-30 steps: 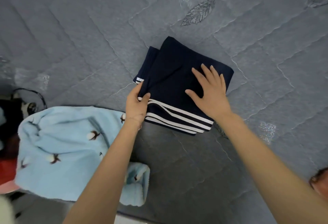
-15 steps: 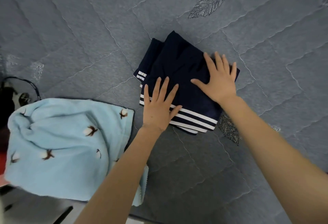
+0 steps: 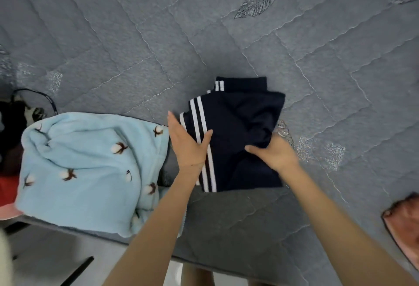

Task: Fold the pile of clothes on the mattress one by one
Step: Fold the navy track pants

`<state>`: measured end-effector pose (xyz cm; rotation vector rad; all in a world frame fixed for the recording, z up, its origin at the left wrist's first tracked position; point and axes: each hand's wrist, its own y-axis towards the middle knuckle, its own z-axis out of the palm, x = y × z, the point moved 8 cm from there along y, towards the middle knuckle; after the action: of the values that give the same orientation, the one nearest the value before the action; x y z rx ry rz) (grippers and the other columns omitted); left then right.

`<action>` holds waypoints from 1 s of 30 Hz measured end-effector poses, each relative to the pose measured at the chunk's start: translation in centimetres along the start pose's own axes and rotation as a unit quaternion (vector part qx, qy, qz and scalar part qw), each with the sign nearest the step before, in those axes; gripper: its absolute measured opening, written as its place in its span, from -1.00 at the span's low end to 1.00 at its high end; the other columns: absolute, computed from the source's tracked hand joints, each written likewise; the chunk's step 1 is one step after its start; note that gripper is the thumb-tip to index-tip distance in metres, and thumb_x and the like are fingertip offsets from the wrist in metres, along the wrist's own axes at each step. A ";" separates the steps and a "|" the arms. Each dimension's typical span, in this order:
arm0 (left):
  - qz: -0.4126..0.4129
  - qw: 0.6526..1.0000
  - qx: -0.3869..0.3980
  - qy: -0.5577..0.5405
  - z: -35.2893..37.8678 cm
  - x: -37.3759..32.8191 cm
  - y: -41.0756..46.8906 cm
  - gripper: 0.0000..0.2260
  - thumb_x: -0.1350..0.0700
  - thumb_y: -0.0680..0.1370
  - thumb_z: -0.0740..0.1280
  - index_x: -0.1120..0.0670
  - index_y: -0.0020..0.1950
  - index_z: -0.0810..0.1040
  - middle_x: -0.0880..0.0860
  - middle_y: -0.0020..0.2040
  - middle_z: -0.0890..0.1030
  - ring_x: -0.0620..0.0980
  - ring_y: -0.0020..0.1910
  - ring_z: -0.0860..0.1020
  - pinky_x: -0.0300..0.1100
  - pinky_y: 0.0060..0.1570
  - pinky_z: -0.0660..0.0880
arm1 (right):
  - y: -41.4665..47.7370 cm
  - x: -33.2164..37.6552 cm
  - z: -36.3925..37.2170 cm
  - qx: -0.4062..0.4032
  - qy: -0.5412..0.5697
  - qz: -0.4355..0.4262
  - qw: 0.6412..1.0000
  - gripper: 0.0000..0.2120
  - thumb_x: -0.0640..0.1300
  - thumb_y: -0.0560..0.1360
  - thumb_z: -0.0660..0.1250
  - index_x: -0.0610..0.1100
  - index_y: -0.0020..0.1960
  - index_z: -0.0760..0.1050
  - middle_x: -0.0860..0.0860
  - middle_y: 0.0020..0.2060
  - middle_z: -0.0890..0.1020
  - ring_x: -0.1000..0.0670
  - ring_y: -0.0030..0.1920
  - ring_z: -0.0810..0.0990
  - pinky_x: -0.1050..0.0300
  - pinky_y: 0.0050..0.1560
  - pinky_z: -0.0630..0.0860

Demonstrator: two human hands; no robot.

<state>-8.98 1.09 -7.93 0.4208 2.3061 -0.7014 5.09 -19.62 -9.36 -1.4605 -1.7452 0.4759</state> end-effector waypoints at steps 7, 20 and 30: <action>-0.034 0.998 0.022 -0.040 1.3 1.7 -1.9 -0.29 -0.09 0.43 0.47 0.16 0.45 0.28 0.11 0.43 0.34 0.07 0.46 0.21 0.06 0.46 0.15 | -2.7 -1.0 -0.4 -0.093 0.293 -0.049 0.950 -0.71 0.02 0.39 0.52 0.03 0.02 0.48 0.04 0.02 0.60 0.11 0.06 0.58 0.04 0.17 0.50; -0.194 0.943 0.178 -0.203 1.4 4.1 -7.5 -0.03 -0.18 0.41 0.46 -0.03 0.56 -0.14 -0.01 0.50 0.23 0.01 0.42 0.30 -0.09 0.39 0.24 | -7.1 2.0 1.8 0.073 0.521 -0.006 0.850 -0.73 -0.04 0.48 0.43 -0.04 0.17 0.56 0.00 0.06 0.69 0.00 0.06 0.67 0.03 0.11 0.58; -0.317 0.777 0.393 -0.377 -2.0 4.4 -13.9 -0.26 -0.43 0.12 0.47 -0.11 0.22 0.61 -0.01 0.19 0.63 0.01 0.12 0.62 -0.14 -0.03 0.55 | -15.8 6.2 2.7 0.202 0.540 0.034 0.816 -0.46 0.15 0.33 0.48 -0.07 0.24 0.57 -0.04 0.11 0.67 -0.05 0.14 0.64 -0.05 0.29 0.45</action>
<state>-19.67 -8.45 -4.59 -0.3037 1.2498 -1.7974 -7.29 -17.37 2.35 -1.1033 -0.6203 -0.0117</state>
